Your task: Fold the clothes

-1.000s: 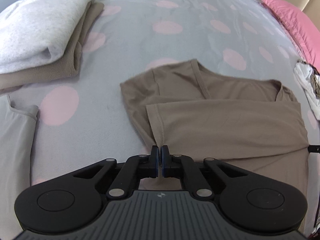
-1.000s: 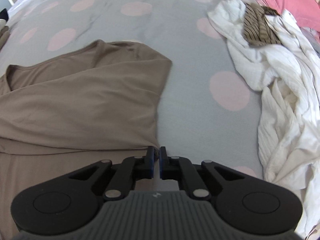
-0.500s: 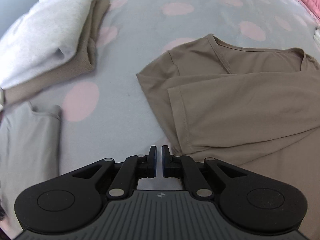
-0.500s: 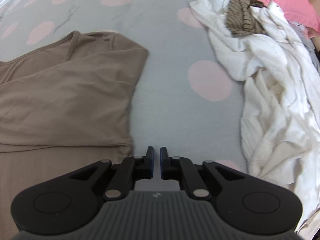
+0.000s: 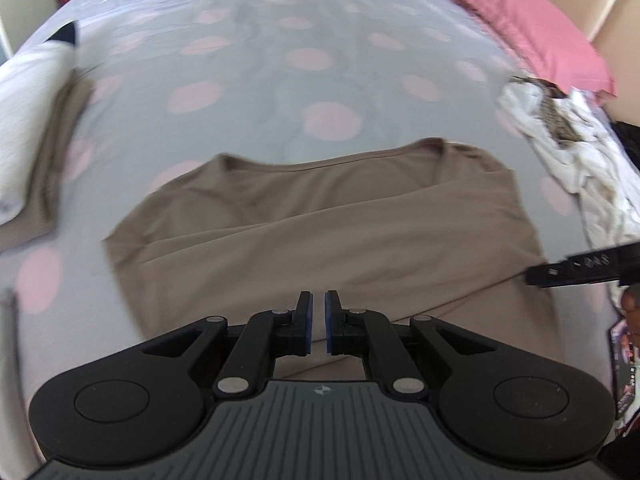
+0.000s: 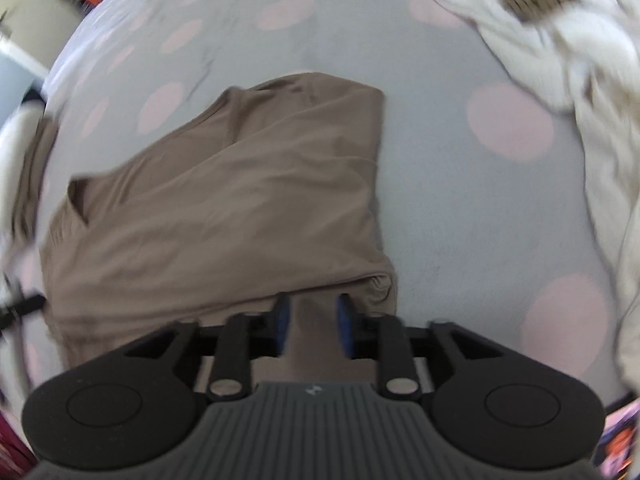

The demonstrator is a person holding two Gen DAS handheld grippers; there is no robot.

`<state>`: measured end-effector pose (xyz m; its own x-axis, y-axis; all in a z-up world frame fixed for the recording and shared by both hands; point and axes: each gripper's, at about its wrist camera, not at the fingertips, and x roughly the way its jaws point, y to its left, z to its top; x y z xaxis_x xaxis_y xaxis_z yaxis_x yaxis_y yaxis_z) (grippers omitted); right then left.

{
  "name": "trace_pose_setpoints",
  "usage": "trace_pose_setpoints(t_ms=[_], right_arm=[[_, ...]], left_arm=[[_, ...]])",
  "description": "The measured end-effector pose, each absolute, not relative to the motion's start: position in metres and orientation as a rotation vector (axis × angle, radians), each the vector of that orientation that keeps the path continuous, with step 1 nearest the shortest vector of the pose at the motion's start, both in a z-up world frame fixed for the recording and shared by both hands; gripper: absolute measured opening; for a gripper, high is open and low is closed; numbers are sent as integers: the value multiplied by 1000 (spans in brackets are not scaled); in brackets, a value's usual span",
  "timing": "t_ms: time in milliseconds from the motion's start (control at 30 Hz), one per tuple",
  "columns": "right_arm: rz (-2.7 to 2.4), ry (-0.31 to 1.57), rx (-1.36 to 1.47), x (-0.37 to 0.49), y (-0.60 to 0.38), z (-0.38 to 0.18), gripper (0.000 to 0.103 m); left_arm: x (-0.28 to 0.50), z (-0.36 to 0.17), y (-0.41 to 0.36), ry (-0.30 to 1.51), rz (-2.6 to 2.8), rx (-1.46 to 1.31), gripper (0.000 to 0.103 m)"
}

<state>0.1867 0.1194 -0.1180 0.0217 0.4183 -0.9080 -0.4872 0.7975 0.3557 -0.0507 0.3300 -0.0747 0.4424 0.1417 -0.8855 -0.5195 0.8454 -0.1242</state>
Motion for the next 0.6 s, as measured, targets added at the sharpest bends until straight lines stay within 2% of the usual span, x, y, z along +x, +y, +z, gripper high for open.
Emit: trace_pose_setpoints(t_ms=[200,267,333,400,567,600], right_arm=[[665,1421,98,196,114,-122,34],[664,1427,132,198,116,-123,26],[668,1420,147,199,117,-120,9],[675,1400,146,200,117,-114,1],[709,1370,123,202,117,-102,1],[711,1374,100,201,118,-102,7]], left_arm=[[-10,-82,287,1012,308,-355,3],[1,-87,277,1027,294,-345,3],[10,-92,269,1039,278,-337,3],[17,-96,262,1048,262,-322,3],[25,-108,250,1078,236,-293,3],[26,-111,249,1083,232,-290,3]])
